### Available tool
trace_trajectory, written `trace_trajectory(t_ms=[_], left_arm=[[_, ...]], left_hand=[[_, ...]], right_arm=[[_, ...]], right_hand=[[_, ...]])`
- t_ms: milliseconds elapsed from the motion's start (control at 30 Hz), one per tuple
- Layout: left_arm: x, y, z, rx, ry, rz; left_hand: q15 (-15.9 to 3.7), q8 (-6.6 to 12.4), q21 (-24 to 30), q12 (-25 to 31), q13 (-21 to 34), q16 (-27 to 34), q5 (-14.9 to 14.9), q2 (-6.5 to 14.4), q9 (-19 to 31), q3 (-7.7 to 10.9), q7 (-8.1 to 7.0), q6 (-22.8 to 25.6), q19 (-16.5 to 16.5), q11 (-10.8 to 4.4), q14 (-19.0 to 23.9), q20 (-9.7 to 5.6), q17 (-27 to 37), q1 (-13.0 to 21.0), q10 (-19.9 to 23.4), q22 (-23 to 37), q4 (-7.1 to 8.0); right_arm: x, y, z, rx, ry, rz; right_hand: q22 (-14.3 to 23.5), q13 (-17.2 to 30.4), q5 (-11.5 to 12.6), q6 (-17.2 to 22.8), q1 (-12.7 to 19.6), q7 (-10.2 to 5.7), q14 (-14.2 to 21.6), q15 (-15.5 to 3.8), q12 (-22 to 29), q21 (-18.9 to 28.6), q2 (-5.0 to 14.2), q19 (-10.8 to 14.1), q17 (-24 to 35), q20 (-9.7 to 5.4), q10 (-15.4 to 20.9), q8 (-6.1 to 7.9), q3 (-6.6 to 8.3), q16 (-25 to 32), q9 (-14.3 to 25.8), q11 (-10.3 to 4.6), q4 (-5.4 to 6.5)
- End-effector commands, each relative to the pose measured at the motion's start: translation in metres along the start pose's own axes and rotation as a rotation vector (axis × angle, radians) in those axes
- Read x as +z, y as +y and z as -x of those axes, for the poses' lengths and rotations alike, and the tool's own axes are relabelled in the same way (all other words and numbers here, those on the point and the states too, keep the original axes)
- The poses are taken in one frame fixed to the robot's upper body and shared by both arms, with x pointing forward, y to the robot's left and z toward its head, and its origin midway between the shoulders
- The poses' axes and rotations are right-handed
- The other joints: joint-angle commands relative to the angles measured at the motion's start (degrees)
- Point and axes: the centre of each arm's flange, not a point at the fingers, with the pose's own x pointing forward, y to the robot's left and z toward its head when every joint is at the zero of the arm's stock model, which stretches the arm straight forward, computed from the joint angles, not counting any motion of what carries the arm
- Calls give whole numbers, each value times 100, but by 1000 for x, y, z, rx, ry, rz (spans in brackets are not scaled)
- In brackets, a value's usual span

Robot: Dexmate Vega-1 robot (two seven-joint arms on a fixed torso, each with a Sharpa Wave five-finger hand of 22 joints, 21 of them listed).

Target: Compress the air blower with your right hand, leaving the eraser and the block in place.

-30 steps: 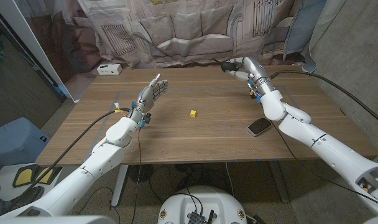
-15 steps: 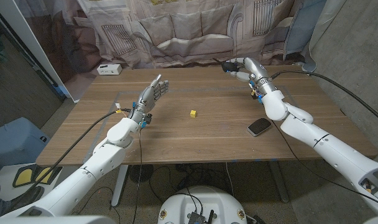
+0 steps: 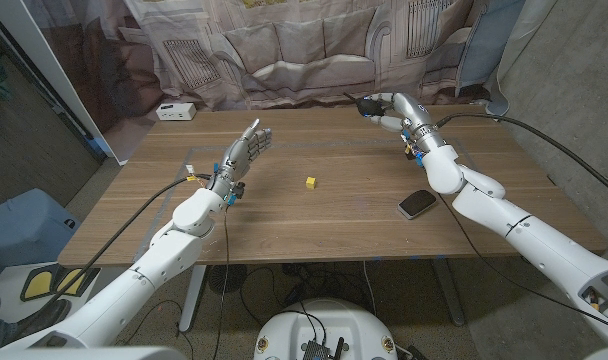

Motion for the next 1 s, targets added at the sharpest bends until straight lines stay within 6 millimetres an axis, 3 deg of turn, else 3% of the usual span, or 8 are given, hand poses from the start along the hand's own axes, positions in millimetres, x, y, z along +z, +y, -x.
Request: trace_trajectory(t_ms=[33,1000], left_arm=[[0,-2,1,-3,11,-3],[-3,2,3,13,1,5]], left_hand=[[12,-8,-11,-8,17,-12,-8,24,25,25,12,55,24,10,50,9,12,7,35,33,-36],[15,-8,-14,-9,17,-12,-8,29,25,30,18,56,19,2,53,12,12,5,35,33,-47]], right_arm=[[0,-2,0,1,-1,18],[1,-8,-3,48,-16,96]], right_hand=[[5,22,-3,-62,21,0,-87,-411,-7,-31,-89,-55,18,17,-49,-2,-40,-42,30,-8,-19],[4,24,-8,-71,-35,-4,-48,-443,60,-40,-68,-30,68,16,-28,60,-93,17,35,-4,24]])
